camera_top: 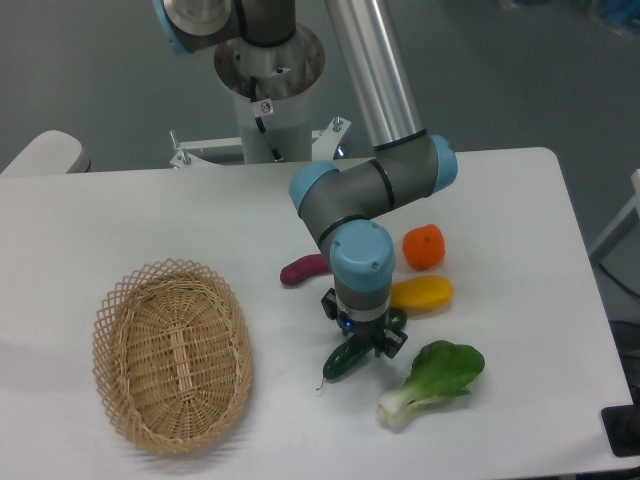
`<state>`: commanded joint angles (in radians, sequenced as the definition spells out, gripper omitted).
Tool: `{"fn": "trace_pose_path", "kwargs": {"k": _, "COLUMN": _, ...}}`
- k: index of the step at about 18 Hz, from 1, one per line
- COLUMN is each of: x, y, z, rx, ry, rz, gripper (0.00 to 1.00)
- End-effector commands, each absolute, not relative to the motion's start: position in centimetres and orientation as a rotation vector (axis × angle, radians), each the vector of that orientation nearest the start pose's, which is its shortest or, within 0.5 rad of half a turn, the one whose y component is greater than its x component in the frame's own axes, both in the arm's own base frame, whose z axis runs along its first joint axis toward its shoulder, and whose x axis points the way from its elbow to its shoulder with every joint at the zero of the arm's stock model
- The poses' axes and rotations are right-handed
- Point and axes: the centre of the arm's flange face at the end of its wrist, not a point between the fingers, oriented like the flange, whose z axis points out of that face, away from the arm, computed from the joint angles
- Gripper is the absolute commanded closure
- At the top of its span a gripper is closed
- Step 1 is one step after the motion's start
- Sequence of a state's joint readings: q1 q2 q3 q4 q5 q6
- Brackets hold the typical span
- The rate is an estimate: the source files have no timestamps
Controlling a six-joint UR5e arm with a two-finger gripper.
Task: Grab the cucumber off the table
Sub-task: 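Close the gripper around the middle of the green cucumber, then lift the held cucumber up and carry it toward the orange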
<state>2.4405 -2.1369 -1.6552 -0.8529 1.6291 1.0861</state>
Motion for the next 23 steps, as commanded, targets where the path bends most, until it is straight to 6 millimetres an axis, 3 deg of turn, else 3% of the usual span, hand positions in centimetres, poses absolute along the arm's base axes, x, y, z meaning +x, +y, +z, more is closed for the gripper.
{"fn": "trace_pose_path", "kwargs": {"k": 3, "x": -41.4, "y": 51.6, "z": 20.0, "rx": -3.121, "ry": 0.342, "rz": 0.156, "gripper": 0.69}}
{"fn": "trace_pose_path", "kwargs": {"k": 6, "x": -42.0, "y": 52.0, "z": 21.3, "rx": -3.107, "ry": 0.345, "rz": 0.185, "gripper": 0.71}}
{"fn": "trace_pose_path", "kwargs": {"k": 7, "x": -42.5, "y": 52.5, "z": 23.8, "rx": -3.078, "ry": 0.343, "rz": 0.227, "gripper": 0.71}}
{"fn": "trace_pose_path", "kwargs": {"k": 11, "x": -42.9, "y": 52.1, "z": 28.1, "rx": -3.023, "ry": 0.434, "rz": 0.312, "gripper": 0.71}}
{"fn": "trace_pose_path", "kwargs": {"k": 16, "x": -45.8, "y": 49.2, "z": 34.2, "rx": -2.951, "ry": 0.451, "rz": 0.256, "gripper": 0.70}}
{"fn": "trace_pose_path", "kwargs": {"k": 23, "x": -50.7, "y": 44.4, "z": 38.2, "rx": -2.984, "ry": 0.543, "rz": 0.170, "gripper": 0.71}}
